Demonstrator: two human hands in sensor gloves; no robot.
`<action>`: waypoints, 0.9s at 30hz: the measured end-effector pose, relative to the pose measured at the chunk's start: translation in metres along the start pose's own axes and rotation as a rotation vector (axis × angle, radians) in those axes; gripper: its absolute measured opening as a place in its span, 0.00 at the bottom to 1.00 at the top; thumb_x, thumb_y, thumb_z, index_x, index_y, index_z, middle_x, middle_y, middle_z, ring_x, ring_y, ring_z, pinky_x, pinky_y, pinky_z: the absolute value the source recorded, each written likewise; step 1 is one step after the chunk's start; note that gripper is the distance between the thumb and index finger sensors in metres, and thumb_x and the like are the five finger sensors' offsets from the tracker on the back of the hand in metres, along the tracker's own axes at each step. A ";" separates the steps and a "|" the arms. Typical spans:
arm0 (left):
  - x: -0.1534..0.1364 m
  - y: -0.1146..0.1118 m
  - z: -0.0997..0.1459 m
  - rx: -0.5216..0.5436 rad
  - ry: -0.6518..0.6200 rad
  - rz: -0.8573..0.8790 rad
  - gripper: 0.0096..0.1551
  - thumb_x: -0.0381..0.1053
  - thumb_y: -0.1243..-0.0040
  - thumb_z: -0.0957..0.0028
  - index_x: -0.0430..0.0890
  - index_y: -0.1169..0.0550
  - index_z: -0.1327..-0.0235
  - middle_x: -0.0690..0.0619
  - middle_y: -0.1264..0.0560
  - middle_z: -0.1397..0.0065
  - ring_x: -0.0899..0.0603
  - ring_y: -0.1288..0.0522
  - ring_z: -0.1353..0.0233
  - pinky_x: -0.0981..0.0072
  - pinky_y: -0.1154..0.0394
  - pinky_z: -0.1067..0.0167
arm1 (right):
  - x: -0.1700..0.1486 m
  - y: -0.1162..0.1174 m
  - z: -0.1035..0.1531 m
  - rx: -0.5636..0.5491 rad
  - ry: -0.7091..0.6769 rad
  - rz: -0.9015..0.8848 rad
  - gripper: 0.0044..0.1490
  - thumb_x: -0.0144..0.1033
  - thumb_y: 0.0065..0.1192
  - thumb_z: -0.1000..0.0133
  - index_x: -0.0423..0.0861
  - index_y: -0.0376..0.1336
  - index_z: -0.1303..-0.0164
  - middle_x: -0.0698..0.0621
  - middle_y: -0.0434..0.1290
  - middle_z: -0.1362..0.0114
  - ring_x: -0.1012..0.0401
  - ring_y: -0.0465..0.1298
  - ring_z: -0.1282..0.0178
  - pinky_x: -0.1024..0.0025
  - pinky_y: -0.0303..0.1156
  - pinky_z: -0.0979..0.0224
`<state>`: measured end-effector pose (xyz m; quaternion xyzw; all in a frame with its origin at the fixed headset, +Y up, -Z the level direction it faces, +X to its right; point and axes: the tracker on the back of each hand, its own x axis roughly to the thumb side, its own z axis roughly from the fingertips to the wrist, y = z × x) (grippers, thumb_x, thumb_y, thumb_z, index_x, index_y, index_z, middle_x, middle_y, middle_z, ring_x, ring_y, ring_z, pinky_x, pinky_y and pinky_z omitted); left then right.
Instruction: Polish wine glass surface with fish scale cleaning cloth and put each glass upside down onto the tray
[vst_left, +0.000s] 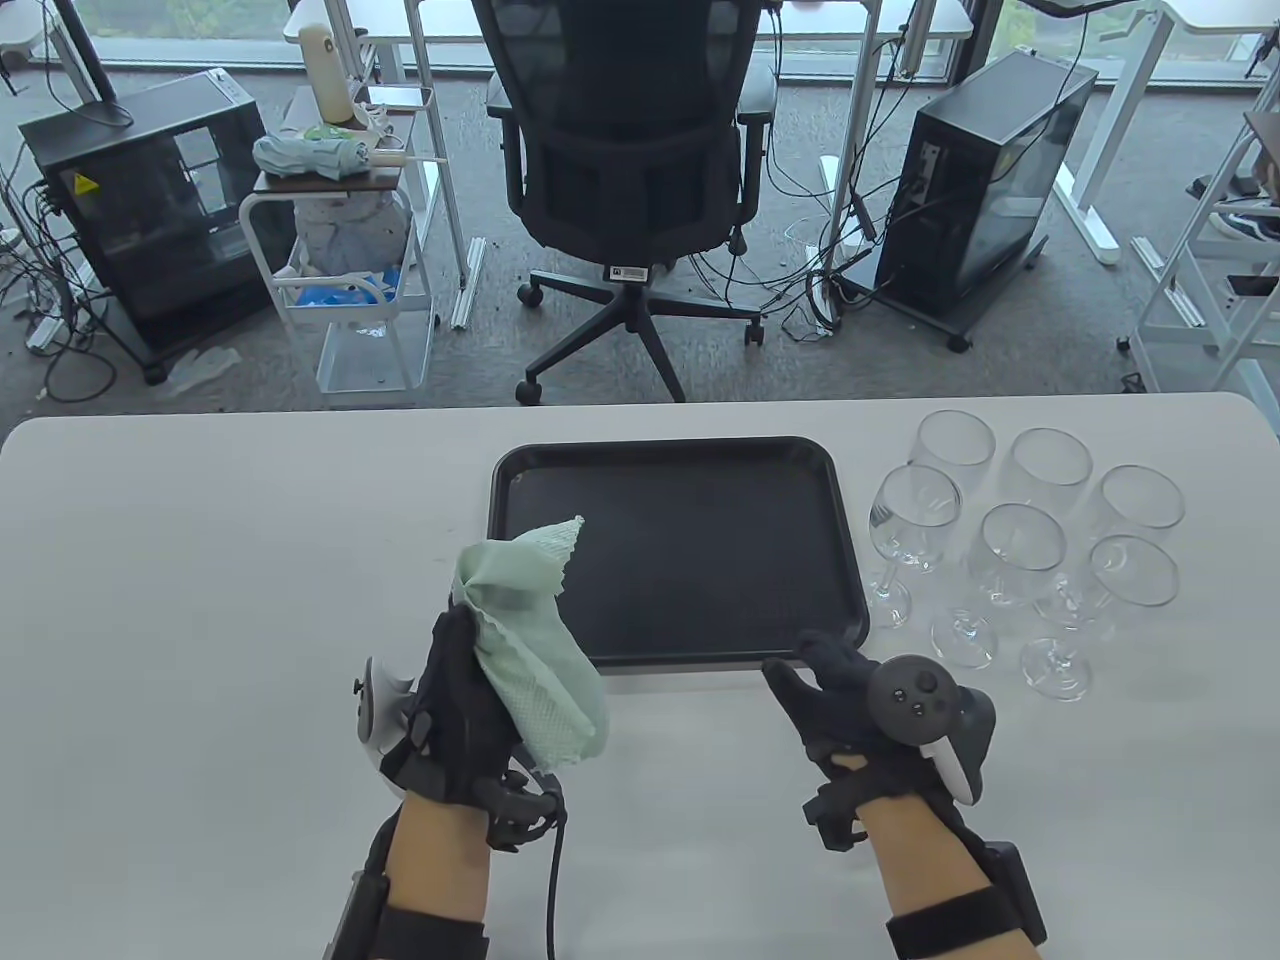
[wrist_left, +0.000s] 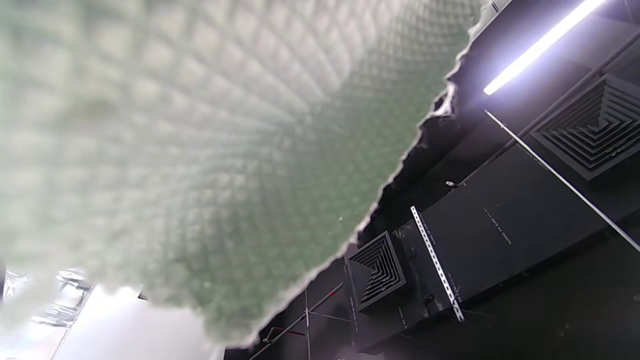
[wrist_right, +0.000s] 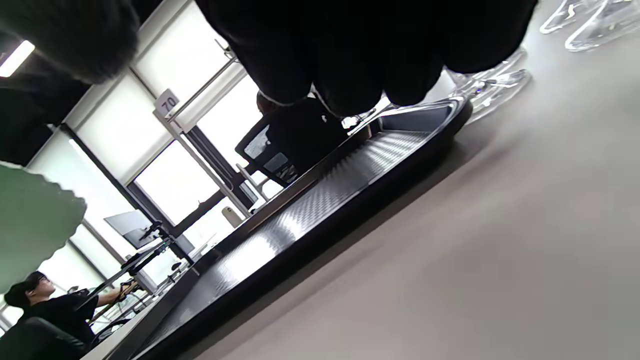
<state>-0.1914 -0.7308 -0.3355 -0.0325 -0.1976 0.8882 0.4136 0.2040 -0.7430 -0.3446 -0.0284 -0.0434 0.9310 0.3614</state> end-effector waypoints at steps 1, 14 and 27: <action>0.000 0.001 0.000 0.004 -0.001 0.002 0.36 0.68 0.66 0.35 0.63 0.54 0.16 0.54 0.58 0.10 0.34 0.61 0.11 0.24 0.63 0.24 | -0.002 -0.003 -0.002 0.003 0.031 0.009 0.50 0.75 0.60 0.47 0.46 0.64 0.29 0.39 0.72 0.27 0.38 0.70 0.30 0.40 0.68 0.30; -0.001 0.002 0.002 0.017 -0.007 0.036 0.36 0.69 0.66 0.35 0.63 0.54 0.16 0.54 0.58 0.10 0.34 0.61 0.12 0.24 0.62 0.24 | -0.129 -0.095 0.017 -0.271 0.723 0.040 0.64 0.75 0.61 0.46 0.44 0.39 0.19 0.36 0.45 0.16 0.35 0.44 0.20 0.35 0.50 0.25; 0.002 0.010 0.004 0.039 -0.019 0.030 0.36 0.69 0.66 0.35 0.63 0.54 0.16 0.54 0.58 0.10 0.34 0.60 0.11 0.24 0.62 0.24 | -0.173 -0.107 -0.027 -0.399 0.779 -0.161 0.55 0.68 0.70 0.47 0.52 0.49 0.20 0.39 0.44 0.15 0.37 0.35 0.20 0.32 0.39 0.27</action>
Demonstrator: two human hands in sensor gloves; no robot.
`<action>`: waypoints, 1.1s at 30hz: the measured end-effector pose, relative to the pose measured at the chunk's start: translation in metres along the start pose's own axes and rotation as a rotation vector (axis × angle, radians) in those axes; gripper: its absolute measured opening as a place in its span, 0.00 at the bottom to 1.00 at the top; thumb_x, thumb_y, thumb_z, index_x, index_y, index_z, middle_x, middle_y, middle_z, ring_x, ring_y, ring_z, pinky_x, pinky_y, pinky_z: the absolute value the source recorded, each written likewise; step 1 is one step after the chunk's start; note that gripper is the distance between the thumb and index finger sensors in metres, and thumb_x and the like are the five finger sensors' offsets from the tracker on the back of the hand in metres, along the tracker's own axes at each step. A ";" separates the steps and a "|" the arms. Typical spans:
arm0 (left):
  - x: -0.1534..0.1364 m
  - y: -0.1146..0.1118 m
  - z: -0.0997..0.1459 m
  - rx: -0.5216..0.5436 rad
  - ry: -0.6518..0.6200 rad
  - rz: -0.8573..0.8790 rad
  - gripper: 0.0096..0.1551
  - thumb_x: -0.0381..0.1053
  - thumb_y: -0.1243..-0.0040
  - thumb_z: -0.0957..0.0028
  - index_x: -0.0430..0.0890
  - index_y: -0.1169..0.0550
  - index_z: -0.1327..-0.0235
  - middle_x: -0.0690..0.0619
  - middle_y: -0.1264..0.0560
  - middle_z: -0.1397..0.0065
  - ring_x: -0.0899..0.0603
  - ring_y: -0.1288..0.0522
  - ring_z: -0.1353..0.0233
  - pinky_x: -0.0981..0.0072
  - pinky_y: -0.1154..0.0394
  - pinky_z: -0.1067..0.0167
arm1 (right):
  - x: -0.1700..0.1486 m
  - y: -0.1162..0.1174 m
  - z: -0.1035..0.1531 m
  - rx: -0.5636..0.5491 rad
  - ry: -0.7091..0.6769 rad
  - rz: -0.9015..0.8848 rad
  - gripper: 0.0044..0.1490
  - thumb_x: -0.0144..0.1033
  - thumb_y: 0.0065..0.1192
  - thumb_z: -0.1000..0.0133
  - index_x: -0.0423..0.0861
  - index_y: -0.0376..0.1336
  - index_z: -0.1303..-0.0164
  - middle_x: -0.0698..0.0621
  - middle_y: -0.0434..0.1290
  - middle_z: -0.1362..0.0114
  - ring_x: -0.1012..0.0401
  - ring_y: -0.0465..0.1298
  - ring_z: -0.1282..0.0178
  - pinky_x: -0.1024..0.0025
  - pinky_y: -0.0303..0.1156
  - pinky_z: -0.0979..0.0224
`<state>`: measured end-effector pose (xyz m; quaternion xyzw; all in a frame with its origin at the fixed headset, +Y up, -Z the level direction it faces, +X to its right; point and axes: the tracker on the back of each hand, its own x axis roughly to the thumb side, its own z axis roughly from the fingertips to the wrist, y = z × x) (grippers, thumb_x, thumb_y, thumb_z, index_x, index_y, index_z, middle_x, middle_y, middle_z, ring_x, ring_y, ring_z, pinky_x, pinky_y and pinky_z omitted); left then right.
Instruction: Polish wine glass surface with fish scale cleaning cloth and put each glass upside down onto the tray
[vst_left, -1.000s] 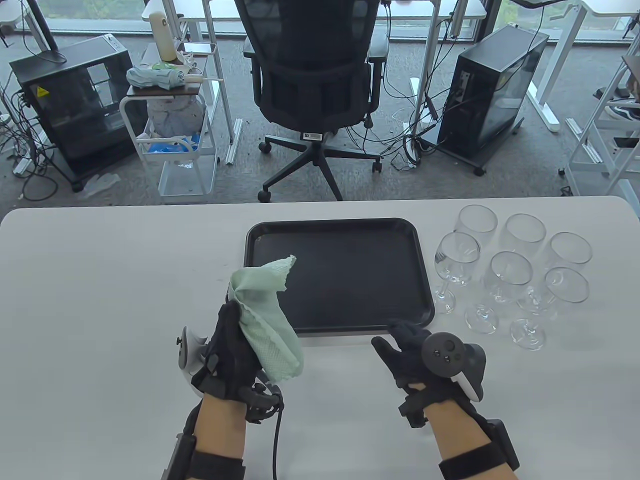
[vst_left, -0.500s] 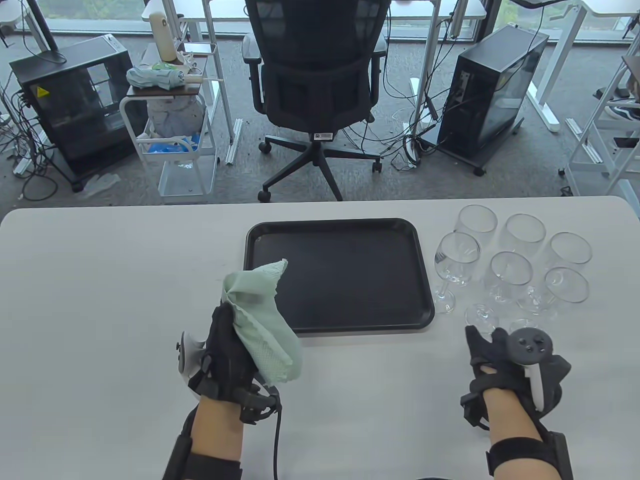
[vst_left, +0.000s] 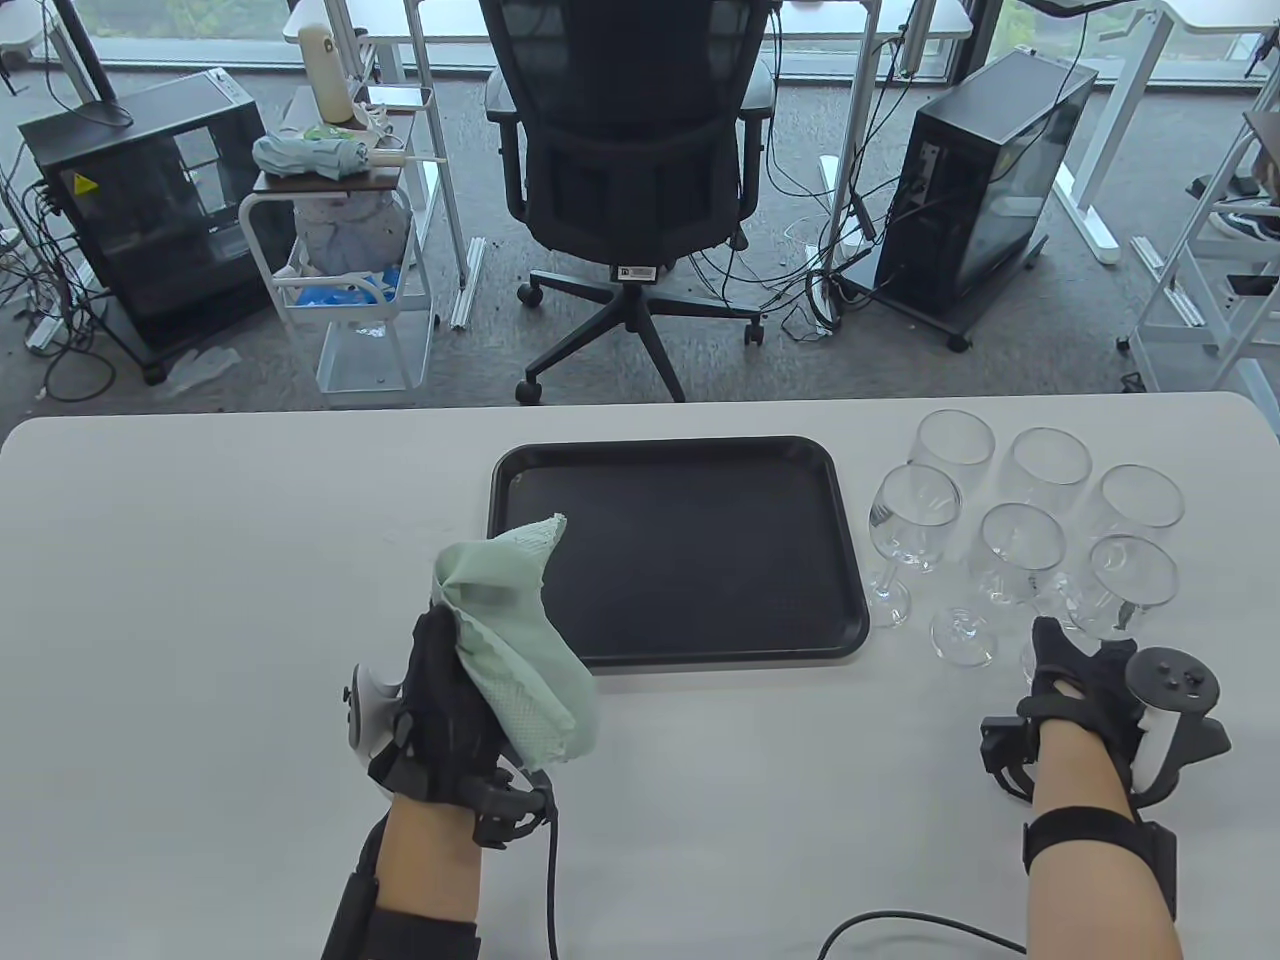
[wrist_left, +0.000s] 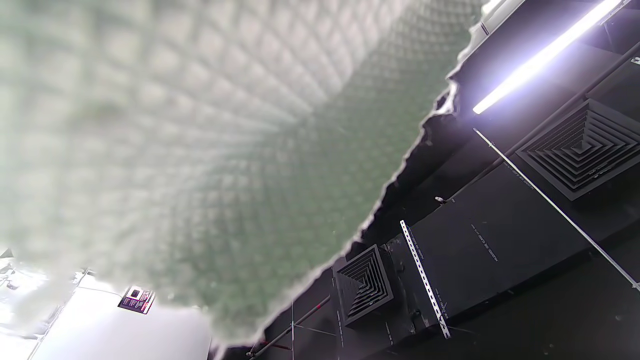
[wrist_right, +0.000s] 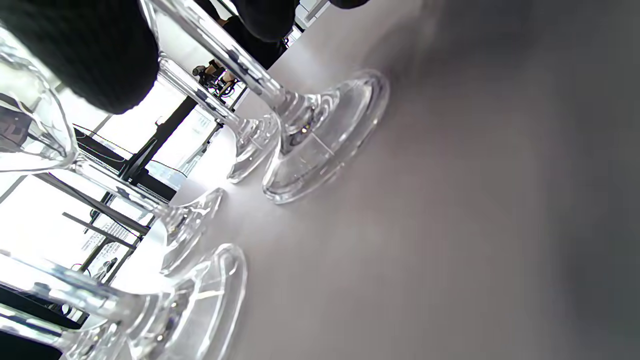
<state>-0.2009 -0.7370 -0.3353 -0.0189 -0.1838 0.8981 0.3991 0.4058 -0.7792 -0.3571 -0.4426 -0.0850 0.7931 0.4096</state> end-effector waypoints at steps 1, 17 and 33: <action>0.000 0.000 0.000 0.001 0.002 -0.004 0.36 0.69 0.66 0.35 0.63 0.54 0.16 0.54 0.58 0.10 0.34 0.60 0.11 0.24 0.62 0.24 | 0.001 0.000 -0.001 -0.003 0.001 0.006 0.52 0.67 0.70 0.47 0.52 0.51 0.21 0.39 0.45 0.15 0.38 0.36 0.20 0.32 0.40 0.27; 0.000 -0.003 0.001 0.001 0.017 -0.011 0.36 0.69 0.66 0.35 0.63 0.54 0.16 0.54 0.58 0.10 0.34 0.60 0.11 0.24 0.62 0.24 | -0.003 -0.049 0.040 0.031 -0.151 -0.369 0.26 0.52 0.63 0.40 0.57 0.64 0.33 0.44 0.68 0.25 0.41 0.52 0.19 0.28 0.38 0.30; -0.001 0.000 0.001 -0.012 0.010 -0.038 0.36 0.69 0.66 0.35 0.63 0.54 0.16 0.54 0.58 0.10 0.34 0.60 0.11 0.24 0.61 0.24 | 0.121 0.028 0.240 -0.213 -1.338 0.335 0.29 0.46 0.71 0.43 0.60 0.65 0.31 0.51 0.74 0.34 0.50 0.67 0.27 0.37 0.62 0.29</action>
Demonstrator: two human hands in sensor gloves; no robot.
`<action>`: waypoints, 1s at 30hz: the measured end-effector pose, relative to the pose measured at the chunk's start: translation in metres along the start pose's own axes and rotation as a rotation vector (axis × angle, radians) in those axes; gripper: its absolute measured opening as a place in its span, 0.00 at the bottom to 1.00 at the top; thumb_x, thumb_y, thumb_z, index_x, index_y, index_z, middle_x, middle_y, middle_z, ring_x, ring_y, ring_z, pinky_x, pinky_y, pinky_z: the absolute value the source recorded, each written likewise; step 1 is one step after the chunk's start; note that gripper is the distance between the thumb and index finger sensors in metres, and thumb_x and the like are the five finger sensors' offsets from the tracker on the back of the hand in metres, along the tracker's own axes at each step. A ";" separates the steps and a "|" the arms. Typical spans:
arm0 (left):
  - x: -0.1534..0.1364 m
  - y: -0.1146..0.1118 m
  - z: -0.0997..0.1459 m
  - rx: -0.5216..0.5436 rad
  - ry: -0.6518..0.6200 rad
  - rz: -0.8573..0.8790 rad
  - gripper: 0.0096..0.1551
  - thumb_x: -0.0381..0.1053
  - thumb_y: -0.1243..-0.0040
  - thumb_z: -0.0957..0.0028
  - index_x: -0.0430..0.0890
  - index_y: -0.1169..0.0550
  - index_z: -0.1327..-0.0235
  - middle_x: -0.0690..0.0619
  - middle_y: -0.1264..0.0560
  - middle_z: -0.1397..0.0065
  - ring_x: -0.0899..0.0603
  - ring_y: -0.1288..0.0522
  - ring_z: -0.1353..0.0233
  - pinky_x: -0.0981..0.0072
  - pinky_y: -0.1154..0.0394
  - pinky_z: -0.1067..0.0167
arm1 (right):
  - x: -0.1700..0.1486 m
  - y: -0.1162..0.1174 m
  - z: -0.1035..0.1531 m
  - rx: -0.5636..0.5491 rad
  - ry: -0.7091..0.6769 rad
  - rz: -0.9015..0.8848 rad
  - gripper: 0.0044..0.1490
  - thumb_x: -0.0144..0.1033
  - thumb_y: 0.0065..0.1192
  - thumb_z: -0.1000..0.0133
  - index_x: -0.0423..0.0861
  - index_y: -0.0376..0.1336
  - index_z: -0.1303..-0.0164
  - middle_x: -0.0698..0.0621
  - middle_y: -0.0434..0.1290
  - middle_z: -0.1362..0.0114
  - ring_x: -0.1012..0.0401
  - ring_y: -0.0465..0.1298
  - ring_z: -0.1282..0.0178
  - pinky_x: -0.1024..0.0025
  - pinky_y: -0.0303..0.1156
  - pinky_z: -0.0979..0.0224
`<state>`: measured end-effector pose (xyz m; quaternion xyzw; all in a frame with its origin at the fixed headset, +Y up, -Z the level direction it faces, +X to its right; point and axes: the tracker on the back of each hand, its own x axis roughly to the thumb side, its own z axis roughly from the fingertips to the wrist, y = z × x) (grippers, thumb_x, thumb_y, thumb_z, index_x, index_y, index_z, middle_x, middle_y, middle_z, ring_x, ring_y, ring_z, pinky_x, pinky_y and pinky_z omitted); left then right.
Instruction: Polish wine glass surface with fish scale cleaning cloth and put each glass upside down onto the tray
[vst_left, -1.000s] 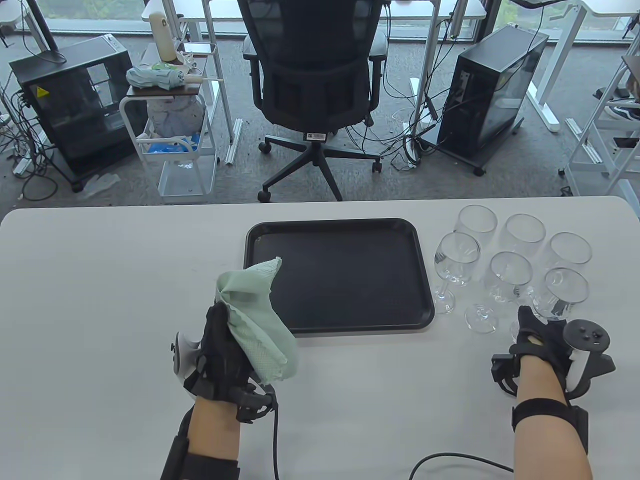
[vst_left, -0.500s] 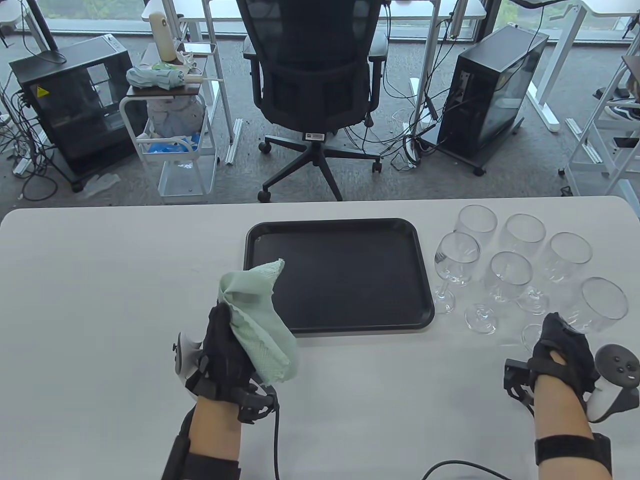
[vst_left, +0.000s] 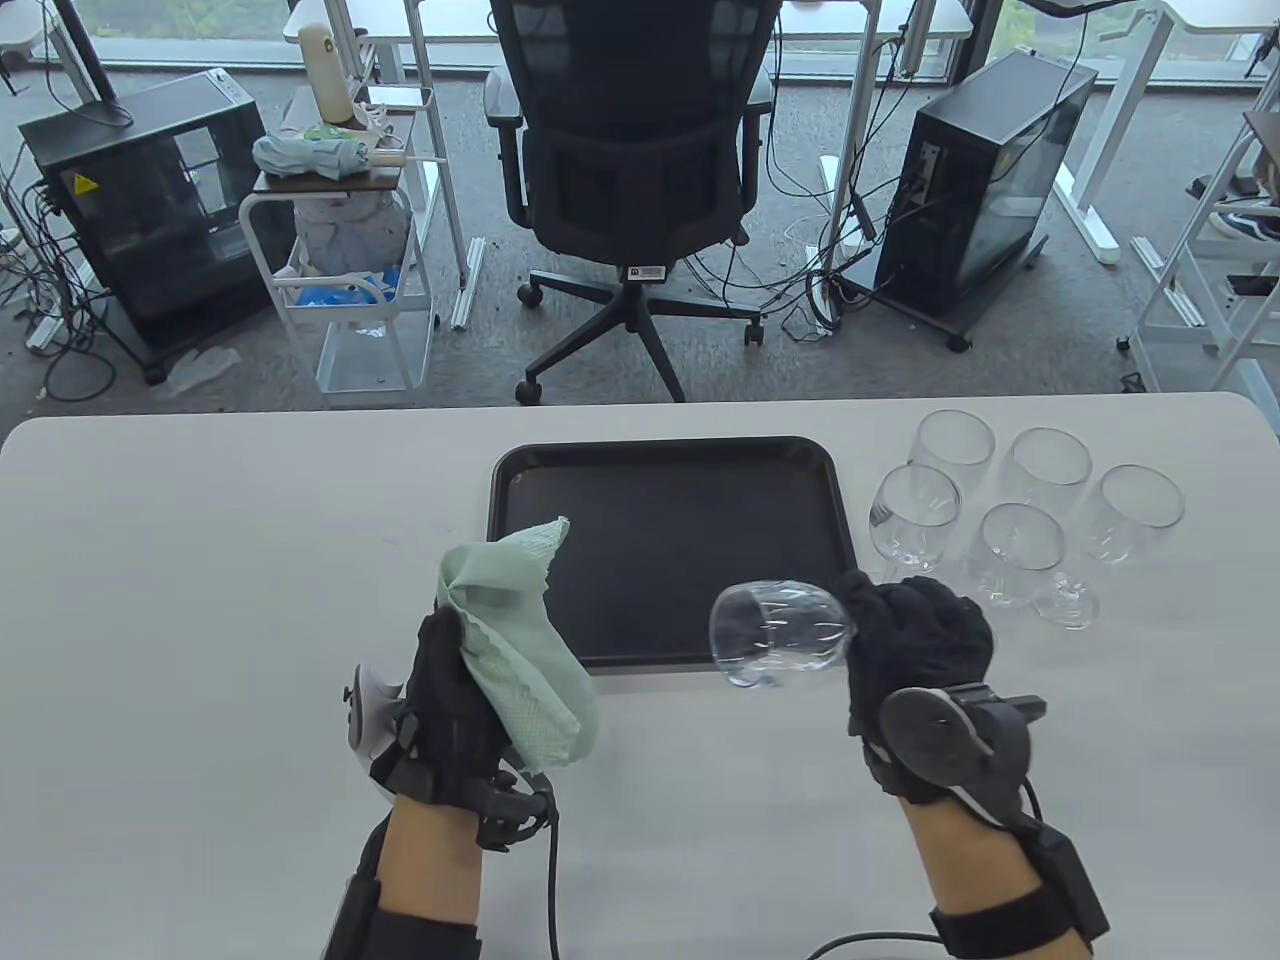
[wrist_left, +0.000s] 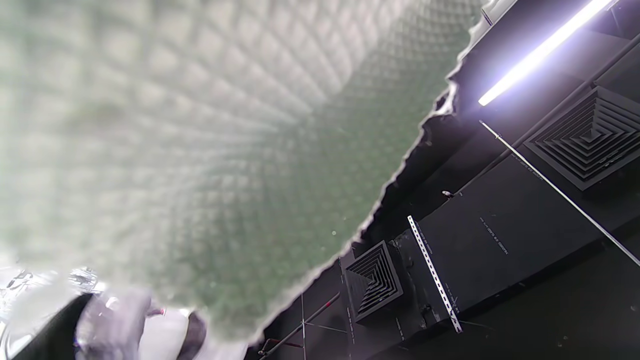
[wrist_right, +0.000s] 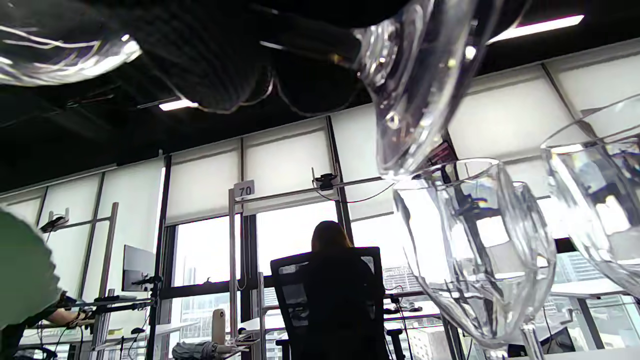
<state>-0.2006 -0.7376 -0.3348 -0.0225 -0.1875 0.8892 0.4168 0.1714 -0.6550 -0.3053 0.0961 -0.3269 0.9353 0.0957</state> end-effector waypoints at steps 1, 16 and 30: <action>0.000 0.000 0.000 0.000 0.000 -0.003 0.36 0.69 0.66 0.35 0.63 0.54 0.16 0.54 0.58 0.10 0.34 0.60 0.11 0.24 0.61 0.24 | 0.012 0.012 0.002 0.019 -0.053 0.030 0.29 0.45 0.72 0.44 0.60 0.66 0.31 0.51 0.75 0.35 0.50 0.68 0.28 0.38 0.64 0.30; 0.021 -0.079 -0.003 -0.295 -0.115 -0.966 0.33 0.68 0.55 0.37 0.58 0.32 0.21 0.57 0.49 0.10 0.35 0.59 0.11 0.22 0.62 0.25 | 0.044 0.047 0.025 0.147 -0.191 0.027 0.30 0.45 0.76 0.47 0.59 0.68 0.34 0.53 0.78 0.37 0.51 0.72 0.30 0.47 0.70 0.36; -0.015 -0.082 0.003 -0.159 -0.329 -1.072 0.43 0.73 0.32 0.52 0.61 0.35 0.26 0.51 0.43 0.17 0.36 0.39 0.21 0.35 0.23 0.39 | 0.036 0.016 0.029 -0.028 -0.247 -0.138 0.31 0.49 0.82 0.50 0.59 0.69 0.37 0.54 0.79 0.39 0.52 0.76 0.37 0.62 0.81 0.49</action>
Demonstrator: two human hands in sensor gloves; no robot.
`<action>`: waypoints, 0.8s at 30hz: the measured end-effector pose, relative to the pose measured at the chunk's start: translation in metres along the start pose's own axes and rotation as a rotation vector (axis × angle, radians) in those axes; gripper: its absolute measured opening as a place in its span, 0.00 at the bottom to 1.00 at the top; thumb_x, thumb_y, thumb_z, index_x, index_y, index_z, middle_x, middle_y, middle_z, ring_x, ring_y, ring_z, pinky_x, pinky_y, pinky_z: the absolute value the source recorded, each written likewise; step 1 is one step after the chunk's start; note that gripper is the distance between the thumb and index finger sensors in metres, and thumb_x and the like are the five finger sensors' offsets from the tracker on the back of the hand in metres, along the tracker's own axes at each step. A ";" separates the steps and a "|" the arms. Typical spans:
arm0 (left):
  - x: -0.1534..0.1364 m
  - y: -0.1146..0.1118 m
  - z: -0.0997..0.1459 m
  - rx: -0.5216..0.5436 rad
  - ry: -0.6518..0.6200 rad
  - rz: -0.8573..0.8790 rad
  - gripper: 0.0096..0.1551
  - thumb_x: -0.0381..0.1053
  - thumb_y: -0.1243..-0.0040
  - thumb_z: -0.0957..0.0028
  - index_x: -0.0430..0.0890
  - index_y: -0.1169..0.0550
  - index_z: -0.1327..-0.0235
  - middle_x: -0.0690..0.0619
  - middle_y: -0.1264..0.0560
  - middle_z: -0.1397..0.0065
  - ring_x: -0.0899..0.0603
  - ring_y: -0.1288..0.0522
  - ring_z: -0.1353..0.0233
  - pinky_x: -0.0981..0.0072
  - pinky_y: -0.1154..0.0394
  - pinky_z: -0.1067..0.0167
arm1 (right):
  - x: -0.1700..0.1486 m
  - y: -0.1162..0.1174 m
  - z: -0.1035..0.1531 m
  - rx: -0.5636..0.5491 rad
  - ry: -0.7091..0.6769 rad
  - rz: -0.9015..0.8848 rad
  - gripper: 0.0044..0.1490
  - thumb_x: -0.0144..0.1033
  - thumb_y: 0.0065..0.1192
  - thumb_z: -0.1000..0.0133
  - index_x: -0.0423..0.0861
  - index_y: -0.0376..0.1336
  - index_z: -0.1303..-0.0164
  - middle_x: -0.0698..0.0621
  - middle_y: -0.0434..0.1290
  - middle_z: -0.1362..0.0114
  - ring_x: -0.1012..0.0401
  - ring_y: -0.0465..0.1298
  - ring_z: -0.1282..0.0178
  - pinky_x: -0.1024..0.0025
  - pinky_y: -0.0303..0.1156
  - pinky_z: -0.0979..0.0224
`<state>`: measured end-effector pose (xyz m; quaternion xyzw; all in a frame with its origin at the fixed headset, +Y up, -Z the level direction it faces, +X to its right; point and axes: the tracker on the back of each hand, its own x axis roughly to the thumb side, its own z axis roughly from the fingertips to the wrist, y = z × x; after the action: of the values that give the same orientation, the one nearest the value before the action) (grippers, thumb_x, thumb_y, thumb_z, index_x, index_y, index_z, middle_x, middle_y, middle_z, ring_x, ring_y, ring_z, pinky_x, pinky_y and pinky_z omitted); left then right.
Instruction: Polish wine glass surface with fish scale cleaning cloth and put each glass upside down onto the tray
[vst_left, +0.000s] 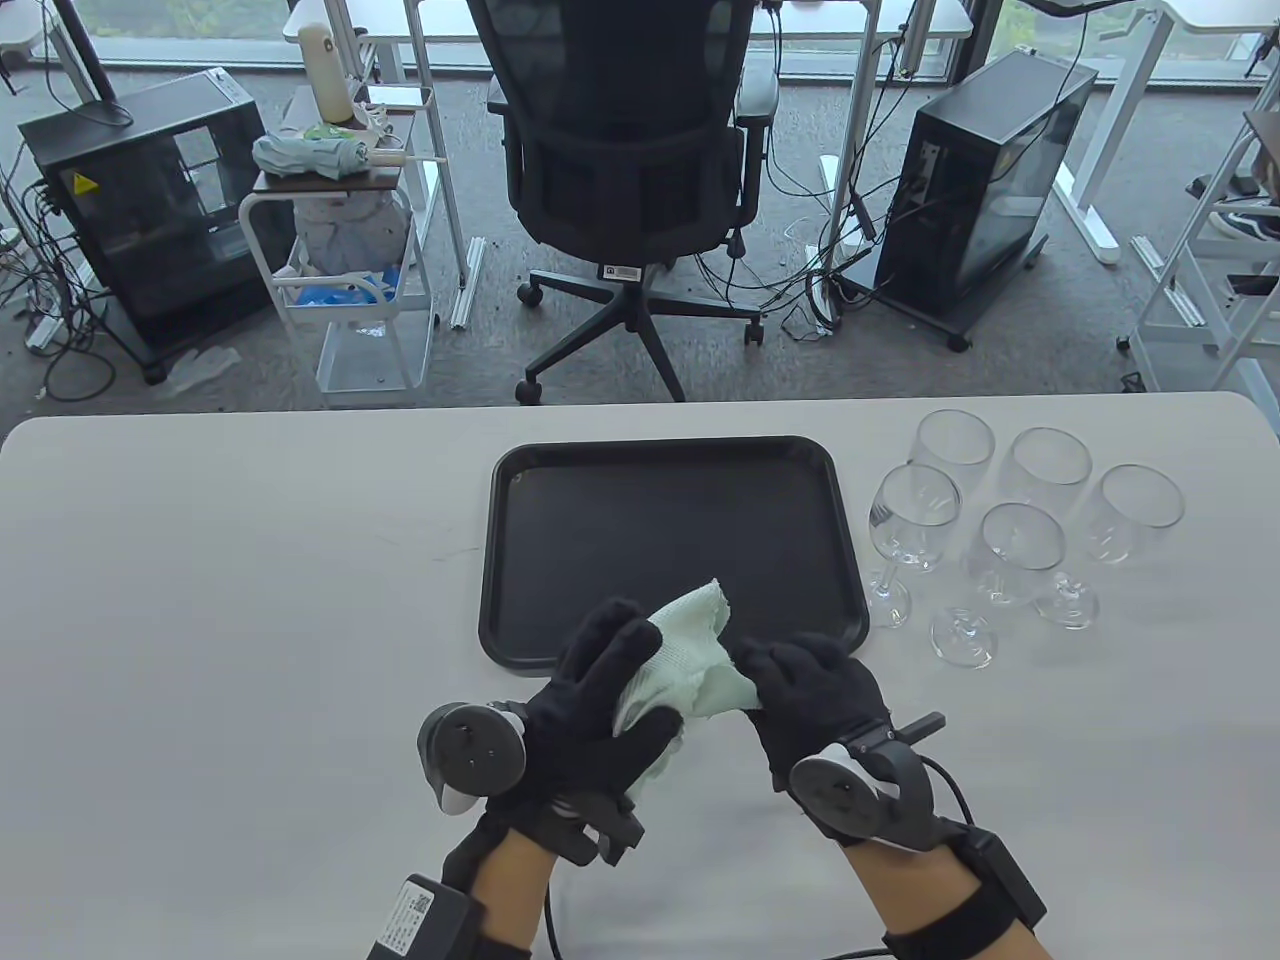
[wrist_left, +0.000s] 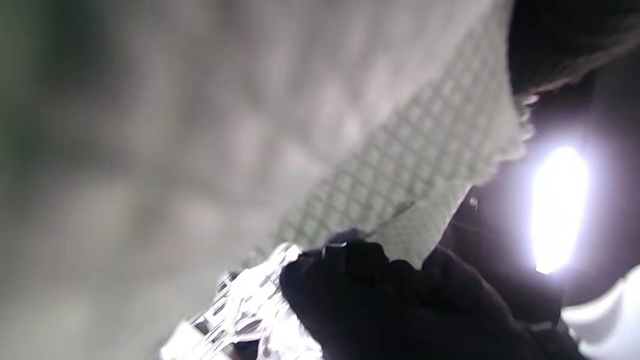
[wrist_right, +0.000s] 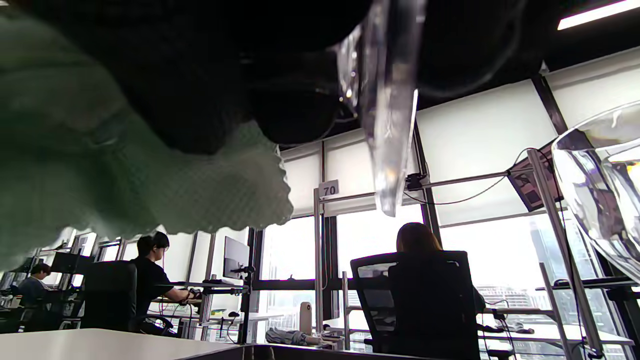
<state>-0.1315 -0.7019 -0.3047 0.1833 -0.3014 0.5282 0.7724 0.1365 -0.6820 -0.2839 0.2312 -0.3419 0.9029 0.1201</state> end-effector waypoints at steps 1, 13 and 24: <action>0.002 0.002 0.001 0.033 0.001 -0.001 0.42 0.73 0.31 0.51 0.60 0.33 0.28 0.51 0.42 0.18 0.35 0.38 0.22 0.34 0.22 0.41 | -0.001 -0.001 0.001 -0.015 -0.022 -0.040 0.35 0.52 0.81 0.50 0.59 0.66 0.33 0.54 0.77 0.35 0.52 0.74 0.33 0.59 0.82 0.46; -0.019 0.019 0.005 0.080 0.145 0.264 0.39 0.74 0.35 0.48 0.59 0.32 0.28 0.51 0.39 0.19 0.35 0.34 0.24 0.39 0.19 0.47 | -0.055 0.028 0.008 0.027 0.263 -1.064 0.50 0.60 0.73 0.47 0.64 0.48 0.21 0.42 0.60 0.22 0.46 0.78 0.49 0.64 0.82 0.58; -0.021 0.020 0.004 0.025 0.241 0.364 0.38 0.75 0.39 0.44 0.59 0.33 0.27 0.50 0.39 0.18 0.35 0.35 0.24 0.41 0.19 0.49 | -0.040 0.001 0.003 -0.114 -0.154 -0.354 0.62 0.66 0.63 0.46 0.54 0.30 0.22 0.41 0.54 0.21 0.52 0.79 0.46 0.65 0.85 0.51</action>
<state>-0.1563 -0.7119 -0.3160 0.0708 -0.2284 0.6808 0.6923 0.1721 -0.6870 -0.3022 0.3488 -0.3547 0.8266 0.2633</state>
